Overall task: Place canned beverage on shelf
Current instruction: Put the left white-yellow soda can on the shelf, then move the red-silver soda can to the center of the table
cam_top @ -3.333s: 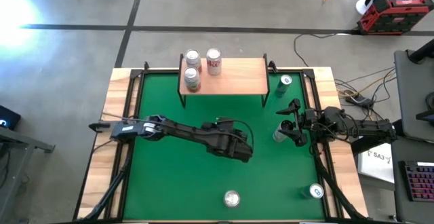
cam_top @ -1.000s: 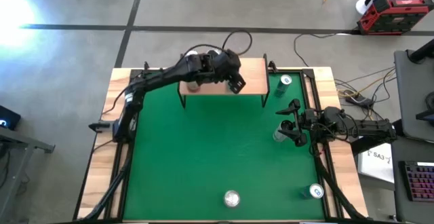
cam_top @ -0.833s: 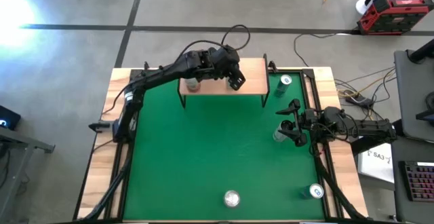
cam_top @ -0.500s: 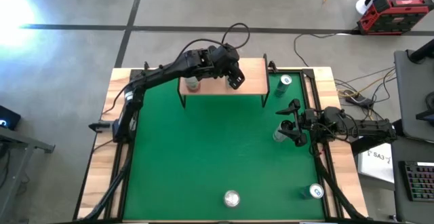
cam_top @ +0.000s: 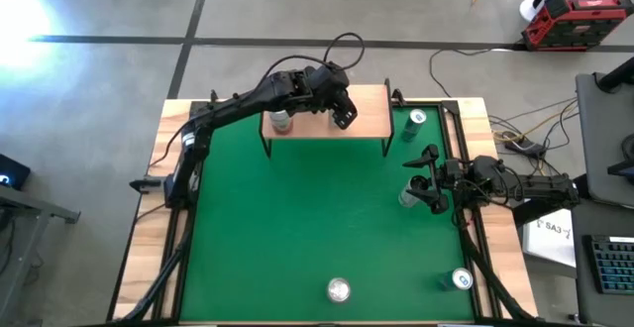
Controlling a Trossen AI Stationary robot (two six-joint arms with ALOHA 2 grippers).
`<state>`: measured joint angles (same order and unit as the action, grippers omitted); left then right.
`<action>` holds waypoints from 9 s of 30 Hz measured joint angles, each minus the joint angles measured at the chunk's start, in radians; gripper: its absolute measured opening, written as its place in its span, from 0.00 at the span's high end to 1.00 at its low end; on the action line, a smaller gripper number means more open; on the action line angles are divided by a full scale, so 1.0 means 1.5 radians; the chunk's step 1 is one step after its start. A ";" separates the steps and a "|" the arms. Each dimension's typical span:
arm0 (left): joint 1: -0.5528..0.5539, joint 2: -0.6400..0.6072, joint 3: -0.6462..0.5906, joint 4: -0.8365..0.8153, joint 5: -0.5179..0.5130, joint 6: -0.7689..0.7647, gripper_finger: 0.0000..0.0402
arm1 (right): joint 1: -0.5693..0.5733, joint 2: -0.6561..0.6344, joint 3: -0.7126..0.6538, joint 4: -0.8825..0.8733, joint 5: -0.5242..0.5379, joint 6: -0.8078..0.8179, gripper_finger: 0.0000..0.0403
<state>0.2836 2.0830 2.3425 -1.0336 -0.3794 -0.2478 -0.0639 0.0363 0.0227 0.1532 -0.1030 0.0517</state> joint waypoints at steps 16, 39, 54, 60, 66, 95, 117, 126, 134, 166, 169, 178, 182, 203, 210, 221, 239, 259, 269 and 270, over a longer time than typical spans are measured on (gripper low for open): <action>0.001 0.005 0.001 0.004 -0.020 -0.075 0.19 | 0.000 0.000 0.000 0.000 0.000 0.000 0.11; -0.048 0.034 -0.001 -0.033 -0.109 -0.255 0.07 | 0.000 0.000 0.000 0.000 0.000 0.000 0.11; -0.043 0.051 -0.001 -0.025 -0.124 -0.268 0.43 | 0.000 0.000 0.000 0.000 0.000 0.000 0.11; -0.045 0.052 -0.002 -0.005 -0.152 -0.319 0.40 | 0.000 0.000 0.000 0.000 0.000 0.000 0.11; -0.045 0.052 -0.002 0.026 -0.194 -0.303 0.37 | 0.000 0.000 0.000 0.000 0.000 0.000 0.11; 0.027 0.080 0.002 0.106 -0.155 -0.193 0.37 | 0.000 0.000 0.000 -0.004 0.002 0.000 0.11; 0.031 0.079 0.004 0.101 -0.148 -0.192 0.30 | 0.000 0.000 0.000 -0.011 0.000 0.000 0.11; 0.030 0.078 0.004 0.097 -0.143 -0.192 0.30 | 0.000 0.000 0.000 -0.012 0.000 0.000 0.11; 0.018 0.074 0.009 0.081 -0.139 -0.203 0.30 | 0.000 0.000 0.000 -0.012 0.000 0.000 0.11; -0.180 0.041 0.009 -0.320 0.111 -0.605 0.05 | 0.000 0.000 0.000 -0.015 0.000 0.000 0.11; -0.227 0.041 0.009 -0.338 0.152 -0.686 0.05 | 0.000 0.000 0.000 -0.015 0.000 0.000 0.11; -0.403 0.067 0.008 -0.311 0.165 -0.877 0.05 | 0.000 0.000 0.000 -0.015 0.000 0.000 0.11; -0.460 0.094 0.008 -0.280 0.161 -0.949 0.05 | 0.000 0.000 0.000 -0.015 0.000 0.000 0.11; -0.523 0.149 0.009 -0.118 0.213 -0.750 0.01 | 0.000 0.000 0.000 -0.015 0.000 0.000 0.11; -0.530 0.149 0.009 -0.076 0.212 -0.686 0.01 | 0.000 0.000 0.000 -0.015 0.000 0.000 0.11; -0.548 0.149 -0.001 -0.036 0.188 -0.628 0.01 | 0.000 0.000 0.000 -0.015 0.000 0.000 0.11; -0.571 0.203 -0.002 -0.039 0.079 -0.511 0.01 | 0.000 0.000 0.000 -0.015 0.000 0.000 0.11; -0.583 0.239 -0.001 -0.037 0.003 -0.482 0.27 | 0.000 0.000 0.000 -0.015 0.000 0.000 0.11; -0.535 0.233 0.000 -0.143 -0.080 -0.535 0.29 | 0.000 0.000 0.000 -0.015 0.000 0.000 0.11; -0.522 0.230 0.000 -0.159 -0.070 -0.541 0.29 | 0.000 0.000 0.000 -0.015 0.000 0.000 0.11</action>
<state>-0.4992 2.4280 2.3428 -1.2728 -0.4846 -1.0594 -0.0639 0.0360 0.0223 0.1303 -0.1028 0.0513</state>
